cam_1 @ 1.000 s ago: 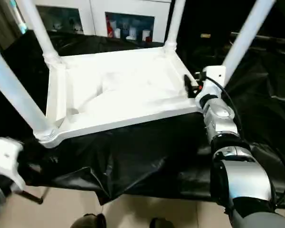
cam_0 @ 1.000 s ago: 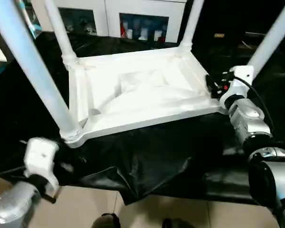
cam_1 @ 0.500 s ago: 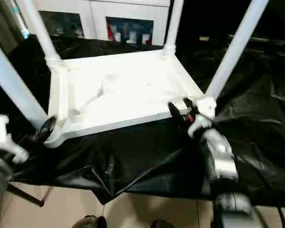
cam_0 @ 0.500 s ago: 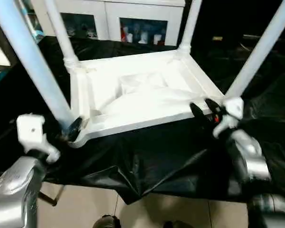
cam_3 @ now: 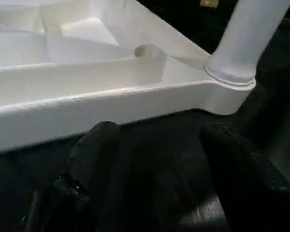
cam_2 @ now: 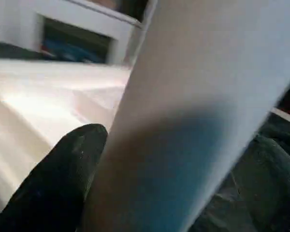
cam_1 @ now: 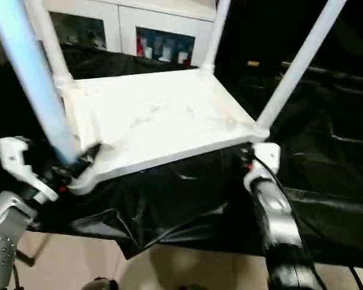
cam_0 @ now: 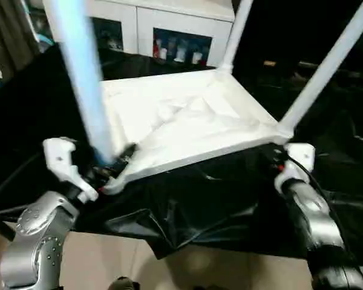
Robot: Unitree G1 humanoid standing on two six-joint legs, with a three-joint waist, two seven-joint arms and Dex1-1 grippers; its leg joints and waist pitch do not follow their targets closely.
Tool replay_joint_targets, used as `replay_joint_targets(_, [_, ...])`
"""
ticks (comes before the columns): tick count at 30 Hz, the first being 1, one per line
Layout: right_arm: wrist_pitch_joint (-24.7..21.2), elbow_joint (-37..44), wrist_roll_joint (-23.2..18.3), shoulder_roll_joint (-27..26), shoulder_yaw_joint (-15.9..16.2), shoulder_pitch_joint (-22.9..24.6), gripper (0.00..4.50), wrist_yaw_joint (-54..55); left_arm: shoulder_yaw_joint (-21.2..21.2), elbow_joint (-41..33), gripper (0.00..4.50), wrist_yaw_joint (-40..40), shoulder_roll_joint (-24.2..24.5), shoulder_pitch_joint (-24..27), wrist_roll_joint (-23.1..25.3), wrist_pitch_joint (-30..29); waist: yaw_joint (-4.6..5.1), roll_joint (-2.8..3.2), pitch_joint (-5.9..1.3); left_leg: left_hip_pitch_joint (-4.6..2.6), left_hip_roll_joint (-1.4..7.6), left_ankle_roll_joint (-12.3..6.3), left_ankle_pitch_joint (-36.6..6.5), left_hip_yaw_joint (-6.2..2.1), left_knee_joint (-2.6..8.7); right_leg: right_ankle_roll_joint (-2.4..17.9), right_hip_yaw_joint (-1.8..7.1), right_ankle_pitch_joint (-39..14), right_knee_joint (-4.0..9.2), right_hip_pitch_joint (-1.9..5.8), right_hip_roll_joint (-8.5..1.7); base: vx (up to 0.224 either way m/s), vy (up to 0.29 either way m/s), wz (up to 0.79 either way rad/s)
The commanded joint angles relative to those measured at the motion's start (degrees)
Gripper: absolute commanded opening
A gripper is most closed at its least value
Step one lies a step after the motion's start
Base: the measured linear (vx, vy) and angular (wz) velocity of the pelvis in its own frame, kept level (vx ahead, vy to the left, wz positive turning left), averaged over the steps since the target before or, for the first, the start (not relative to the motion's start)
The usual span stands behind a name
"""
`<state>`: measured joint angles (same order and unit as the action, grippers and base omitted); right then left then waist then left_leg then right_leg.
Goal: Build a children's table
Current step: Rotate table base
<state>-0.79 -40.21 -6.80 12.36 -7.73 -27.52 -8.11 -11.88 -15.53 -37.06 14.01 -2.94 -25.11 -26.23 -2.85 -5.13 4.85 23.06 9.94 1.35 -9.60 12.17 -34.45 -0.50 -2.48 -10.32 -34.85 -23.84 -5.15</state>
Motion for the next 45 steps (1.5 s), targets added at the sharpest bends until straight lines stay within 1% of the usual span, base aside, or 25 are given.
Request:
replay_joint_targets(1, [-1.4, -3.85, 0.46, 0.64, 0.03, -1.92, 3.07, 1.01, 2.45, -2.07, 4.35, -2.25, 0.48, 0.0, -1.94, -2.16, 0.55, 1.53, -3.34, -2.43, 2.91, 4.77, -25.06, -2.32, 5.36, 4.63, 1.84, -21.95, 5.0, 0.62, -2.23, 0.0, 0.0, 0.0])
replay_joint_targets(2, [-2.31, -6.75, 0.31, 0.44, -0.94, -4.53, 3.07, 1.94, 3.33, -3.18, 4.35, -3.46, 1.51, 0.34, -3.47, -3.84, 0.3, 1.74, -3.57, -2.64, 2.91, 4.7, -25.06, -2.25, 5.19, 5.45, 1.99, -20.08, 4.63, 0.71, -2.32, 0.0, 0.0, 0.0])
replay_joint_targets(3, [-2.62, -7.72, 0.2, 0.49, -1.35, -5.39, 3.07, 2.12, 3.85, -3.57, 4.35, -3.78, 1.73, 0.38, -3.73, -4.31, 0.35, 2.49, -3.78, -2.8, 2.86, 4.82, -24.47, -2.16, 5.09, 6.74, 2.06, -17.28, 4.43, 0.71, -2.2, 0.0, 0.0, 0.0])
replay_joint_targets(4, [-2.46, -8.75, 0.27, 0.64, -1.67, -6.25, 3.07, 2.25, 4.4, -3.89, 4.35, -4.02, 1.83, 0.31, -3.99, -4.92, 0.41, 2.14, -3.72, -2.51, 2.82, 4.55, -23.74, -2.08, 5.12, 7.12, 2.05, -15.94, 4.38, 0.96, -2.08, 0.0, 0.0, 0.0])
replay_joint_targets(5, [-1.97, -10.29, 0.28, 1.01, -1.86, -7.19, 3.07, 1.88, 5.42, -3.99, 4.35, -4.36, 1.77, 0.11, -4.06, -5.53, 0.04, 2.6, -3.76, -2.55, 2.82, 4.26, -22.66, -1.93, 5.01, 7.84, 2.14, -13.68, 4.14, 1.08, -2.12, 0.0, 0.0, 0.0])
replay_joint_targets(6, [-1.8, -11.53, 0.35, 1.22, -1.79, -7.84, 3.07, 1.48, 6.13, -4.08, 4.35, -4.68, 1.8, -0.08, -4.1, -5.9, -0.09, 2.22, -3.83, -2.4, 2.76, 3.48, -21.67, -1.81, 4.86, 8.44, 2.18, -13.07, 4.01, 1.36, -2.22, 0.0, 0.0, 0.0])
replay_joint_targets(7, [-1.7, -13.58, 0.63, 1.35, -1.45, -8.93, 3.07, 1.04, 7.4, -4.64, 4.35, -5.41, 2.07, -0.59, -4.55, -6.97, -0.43, 2.82, -4.23, -2.44, 2.75, 3.02, -20.09, -1.77, 4.63, 9.2, 2.22, -12.17, 3.76, 1.63, -2.36, 0.0, 0.0, 0.0])
replay_joint_targets(8, [-1.7, -13.58, 0.63, 1.35, -1.45, -8.93, 3.07, 1.04, 7.4, -4.64, 4.35, -5.41, 2.07, -0.59, -4.55, -6.97, -0.39, 2.64, -4.17, -2.36, 2.73, 2.75, -19.41, -1.66, 4.62, 9.44, 2.21, -11.75, 3.87, 1.62, -2.3, 0.0, 0.0, 0.0])
replay_joint_targets(9, [-1.36, -15.47, 0.62, 1.0, -1.16, -10.3, 3.07, 0.37, 8.67, -5.85, 4.35, -6.18, 2.63, -1.32, -6.31, -8.87, -0.87, 4.38, -4.46, -2.51, 2.72, 2.97, -18.23, -1.81, 4.5, 10.22, 2.12, -9.78, 3.37, 1.79, -2.39, 0.0, 0.0, 0.0])
replay_joint_targets(11, [-0.76, -17.1, 0.78, 0.29, -0.61, -11.66, 3.07, -0.2, 9.97, -7.13, 4.35, -7.33, 3.21, -2.06, -8.47, -10.96, -0.63, 3.34, -4.34, -1.92, 2.63, 1.99, -16.3, -1.66, 4.46, 11.16, 1.99, -7.52, 3.2, 2.26, -2.12, 0.0, 0.0, 0.0])
replay_joint_targets(13, [-0.14, -18.79, 1.0, -0.39, -0.4, -12.62, 3.07, -0.05, 11.96, -8.35, 4.35, -8.4, 3.76, -2.37, -9.63, -12.53, -0.78, 3.48, -4.36, -1.78, 2.59, 0.6, -14.1, -1.47, 4.19, 12.13, 2.16, -7.16, 3.11, 2.33, -2.44, 0.0, 0.0, 0.0])
replay_joint_targets(14, [-0.25, -18.91, 0.93, -0.94, -0.24, -12.64, 3.07, -0.48, 12.89, -8.98, 4.35, -8.34, 3.66, -2.37, -9.76, -13.05, -0.85, 3.38, -4.81, -1.78, 2.73, 0.26, -12.7, -1.47, 4.06, 12.63, 2.08, -6.8, 2.94, 2.66, -2.53, 0.0, 0.0, 0.0])
replay_joint_targets(16, [0.0, -19.46, 0.94, -2.12, 0.1, -12.91, 3.07, -1.5, 14.35, -9.97, 4.35, -8.07, 3.09, -2.5, -9.9, -13.81, -0.86, 3.77, -4.67, -1.77, 2.77, 0.24, -11.67, -1.43, 4.02, 12.79, 2.02, -6.25, 2.82, 2.57, -2.38, 0.0, 0.0, 0.0])
replay_joint_targets(17, [0.0, -19.46, 0.94, -2.12, 0.1, -12.91, 3.07, -1.5, 14.35, -9.97, 4.35, -8.07, 3.09, -2.5, -9.9, -13.81, -0.83, 3.81, -5.16, -1.83, 2.86, 0.39, -11.29, -1.49, 3.97, 13.04, 1.93, -5.7, 2.58, 2.82, -2.39, 0.0, 0.0, 0.0])
replay_joint_targets(20, [1.04, -21.43, 1.27, -3.98, 0.88, -14.44, 3.07, -2.91, 17.36, -10.74, 4.35, -6.2, 0.56, -3.5, -9.97, -14.89, -0.48, 3.1, -4.72, -1.42, 2.84, 0.39, -12.31, -1.55, 4.12, 12.7, 2.0, -7.89, 2.79, 2.89, -2.61, 0.0, 0.0, 0.0])
replay_joint_targets(23, [2.61, -23.11, 2.04, -5.34, 1.82, -15.4, 3.07, -4.5, 19.38, -9.79, 4.35, -4.93, -0.97, -4.42, -9.38, -14.34, -0.42, 2.77, -4.91, -1.79, 2.93, 0.99, -14.53, -1.46, 4.04, 12.09, 2.04, -11.47, 3.29, 2.68, -2.75, 0.0, 0.0, 0.0])
replay_joint_targets(24, [3.01, -23.51, 2.21, -6.12, 2.21, -15.78, 3.07, -5.45, 20.64, -8.87, 4.35, -4.41, -1.99, -5.24, -8.75, -13.89, -0.46, 2.92, -4.91, -1.69, 2.94, 1.11, -14.44, -1.56, 4.09, 11.89, 2.01, -11.97, 3.24, 2.73, -2.81, 0.0, 0.0, 0.0])
replay_joint_targets(26, [3.19, -23.73, 1.9, -6.98, 2.16, -16.11, 3.07, -6.58, 21.93, -7.91, 4.35, -3.75, -3.14, -6.22, -7.99, -13.17, -0.52, 1.64, -4.94, -1.51, 3.0, 0.76, -13.84, -1.54, 4.02, 11.16, 2.02, -13.39, 3.32, 2.79, -3.03, 0.0, 0.0, 0.0])
replay_joint_targets(28, [3.22, -23.84, 1.91, -7.48, 2.28, -16.22, 3.07, -7.29, 22.83, -7.59, 4.35, -3.47, -4.0, -6.83, -7.57, -12.9, -0.36, 2.14, -4.86, -1.37, 3.07, 1.14, -14.05, -1.76, 4.19, 10.41, 1.94, -14.51, 3.3, 2.79, -3.08, 0.0, 0.0, 0.0])
replay_joint_targets(29, [3.5, -24.52, 2.27, -8.28, 2.65, -16.55, 3.07, -8.06, 23.84, -6.98, 4.35, -2.8, -5.83, -7.77, -7.21, -12.68, -0.31, 1.0, -4.92, -1.13, 3.06, 1.09, -13.72, -1.85, 4.16, 9.77, 1.81, -15.1, 3.19, 2.98, -3.09, 0.0, 0.0, 0.0])
replay_joint_targets(30, [3.55, -24.74, 2.47, -8.55, 2.84, -16.64, 3.07, -8.2, 24.2, -6.8, 4.35, -2.45, -6.6, -8.06, -7.12, -12.58, -0.32, 0.43, -4.94, -1.43, 3.12, 0.99, -13.79, -1.67, 4.0, 9.54, 1.89, -15.94, 3.38, 2.6, -3.19, 0.0, 0.0, 0.0])
replay_joint_targets(32, [3.83, -25.06, 2.88, -8.9, 3.21, -16.88, 3.07, -8.1, 25.06, -6.17, 4.35, -2.19, -7.51, -8.62, -6.65, -12.26, -0.44, 0.91, -4.92, -1.56, 3.19, 1.31, -13.7, -1.73, 4.07, 9.61, 1.91, -15.47, 3.5, 2.41, -3.23, 0.0, 0.0, 0.0])
replay_joint_targets(35, [3.96, -25.67, 2.86, -9.45, 3.15, -17.71, 3.07, -7.82, 26.5, -4.38, 4.35, -2.1, -8.27, -9.7, -5.3, -11.19, -0.34, 0.43, -5.13, -1.86, 3.14, 1.53, -14.45, -1.71, 4.12, 9.53, 1.75, -13.61, 3.34, 2.26, -2.87, 0.0, 0.0, 0.0])
replay_joint_targets(44, [5.4, -27.59, 3.6, -8.88, 2.1, -19.3, 3.07, -6.89, 28.23, 9.17, 4.35, 2.76, -10.22, -16.58, 4.69, -2.54, -1.08, 0.27, -5.36, -1.7, 3.06, 0.91, -13.11, -1.72, 3.96, 9.04, 1.84, -12.42, 3.32, 2.54, -3.13, 0.0, 0.0, 0.0])
replay_joint_targets(45, [5.38, -27.52, 3.38, -8.5, 1.88, -19.21, 3.07, -7.31, 28.04, 11.31, 4.35, 3.52, -10.06, -17.57, 5.93, -1.16, -1.19, 1.17, -5.42, -1.91, 3.08, 1.01, -12.79, -1.76, 3.91, 9.52, 1.88, -11.38, 3.08, 2.43, -3.17, 0.0, 0.0, 0.0])
